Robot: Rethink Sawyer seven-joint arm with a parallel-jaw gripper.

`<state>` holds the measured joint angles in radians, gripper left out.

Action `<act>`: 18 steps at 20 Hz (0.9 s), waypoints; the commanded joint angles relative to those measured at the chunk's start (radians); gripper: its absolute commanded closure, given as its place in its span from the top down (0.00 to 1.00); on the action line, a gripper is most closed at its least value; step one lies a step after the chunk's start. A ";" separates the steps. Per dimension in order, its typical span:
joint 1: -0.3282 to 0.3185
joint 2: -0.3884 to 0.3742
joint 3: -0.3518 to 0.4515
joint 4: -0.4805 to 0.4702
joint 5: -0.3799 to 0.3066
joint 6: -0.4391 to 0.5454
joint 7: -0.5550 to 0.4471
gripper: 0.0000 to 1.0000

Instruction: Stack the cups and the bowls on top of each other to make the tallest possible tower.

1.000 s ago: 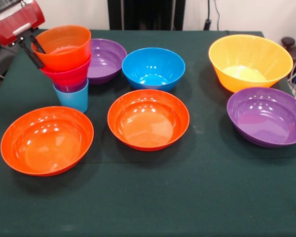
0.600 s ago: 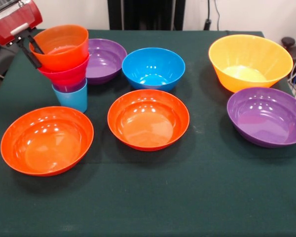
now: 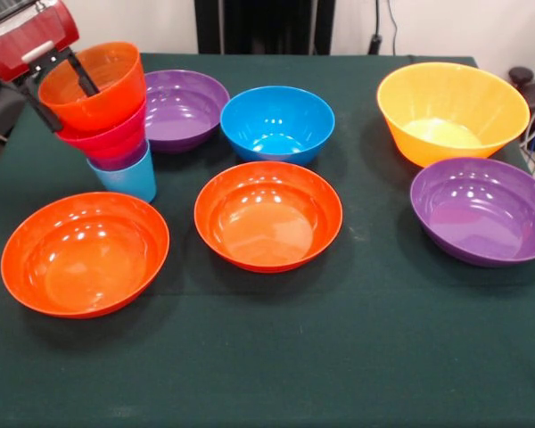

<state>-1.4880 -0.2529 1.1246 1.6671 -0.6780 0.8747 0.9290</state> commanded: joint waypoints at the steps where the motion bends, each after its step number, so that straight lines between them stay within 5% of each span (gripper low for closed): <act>1: 0.021 0.030 -0.075 0.037 -0.065 0.025 -0.249 1.00; 18: 0.013 -0.043 -0.005 0.092 -0.041 -0.013 -0.179 1.00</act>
<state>-1.4975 -0.2598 1.1295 1.7014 -0.6799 0.8747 0.9290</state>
